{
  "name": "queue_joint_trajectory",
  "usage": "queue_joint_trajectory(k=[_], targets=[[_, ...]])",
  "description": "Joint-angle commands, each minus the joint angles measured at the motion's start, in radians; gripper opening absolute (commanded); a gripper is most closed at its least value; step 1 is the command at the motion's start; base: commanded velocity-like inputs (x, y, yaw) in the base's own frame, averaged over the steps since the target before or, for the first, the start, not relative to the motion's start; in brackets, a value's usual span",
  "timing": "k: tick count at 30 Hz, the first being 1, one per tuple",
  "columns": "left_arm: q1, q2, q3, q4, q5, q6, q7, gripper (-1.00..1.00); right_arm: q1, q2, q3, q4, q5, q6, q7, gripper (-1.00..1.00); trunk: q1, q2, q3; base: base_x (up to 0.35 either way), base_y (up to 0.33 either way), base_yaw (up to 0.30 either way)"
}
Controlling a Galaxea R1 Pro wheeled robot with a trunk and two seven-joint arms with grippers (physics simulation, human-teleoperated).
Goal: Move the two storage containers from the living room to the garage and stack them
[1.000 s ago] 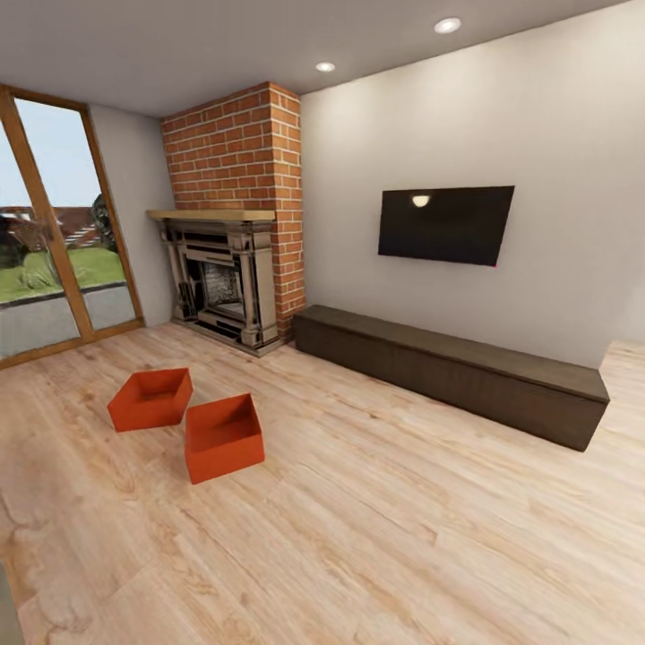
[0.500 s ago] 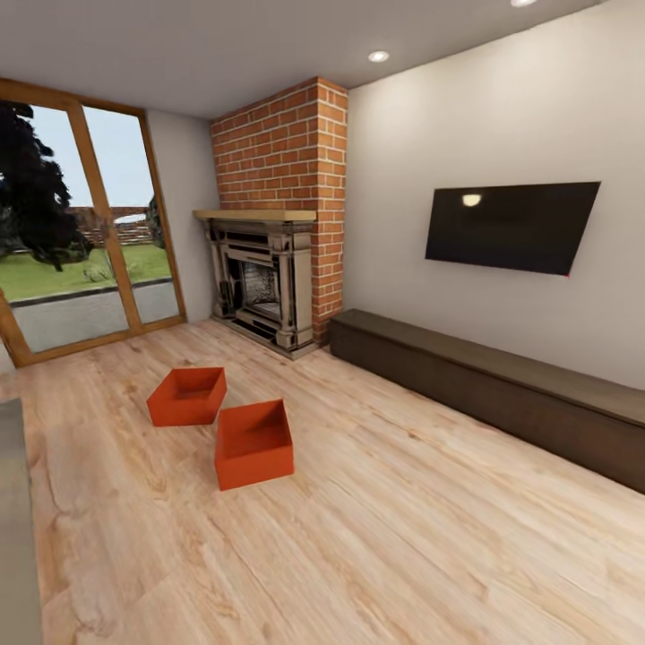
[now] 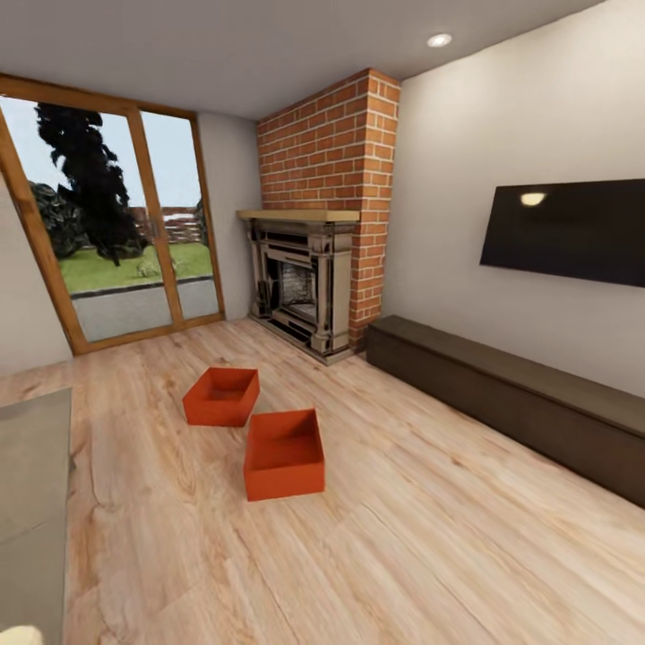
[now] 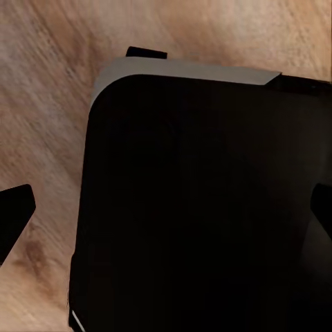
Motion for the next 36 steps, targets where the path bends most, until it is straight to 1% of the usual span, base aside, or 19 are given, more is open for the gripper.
queue_joint_trajectory(k=[1, 12, 24, 28, 36], targets=[[0.000, 0.000, 0.001, -0.001, 0.007, -0.001, 0.000, 1.00, -0.001, 0.000, 0.009, 0.003, -0.009, -0.006, 0.000, 1.00, 0.001, 0.000, -0.001, 0.323, 0.000, 0.270], [0.000, 0.000, 0.002, -0.002, 0.007, -0.003, 0.000, 1.00, -0.001, -0.001, 0.009, 0.002, -0.010, -0.006, 0.000, 1.00, 0.001, 0.000, -0.001, 0.323, 0.000, 0.252], [0.001, 0.000, 0.003, -0.002, 0.007, -0.004, 0.000, 1.00, -0.001, 0.000, 0.015, 0.003, -0.008, -0.006, -0.001, 1.00, 0.001, 0.000, -0.001, 0.323, 0.000, 0.016], [0.001, -0.001, 0.003, -0.002, 0.007, -0.004, 0.000, 1.00, -0.001, -0.005, 0.017, 0.003, -0.003, -0.006, -0.002, 1.00, 0.001, 0.000, -0.001, 0.323, 0.000, 0.000], [0.000, -0.001, 0.003, -0.002, 0.007, -0.004, 0.000, 1.00, -0.001, -0.005, 0.018, 0.002, -0.003, -0.004, -0.002, 1.00, 0.001, 0.000, -0.001, 0.323, 0.000, 0.000]])
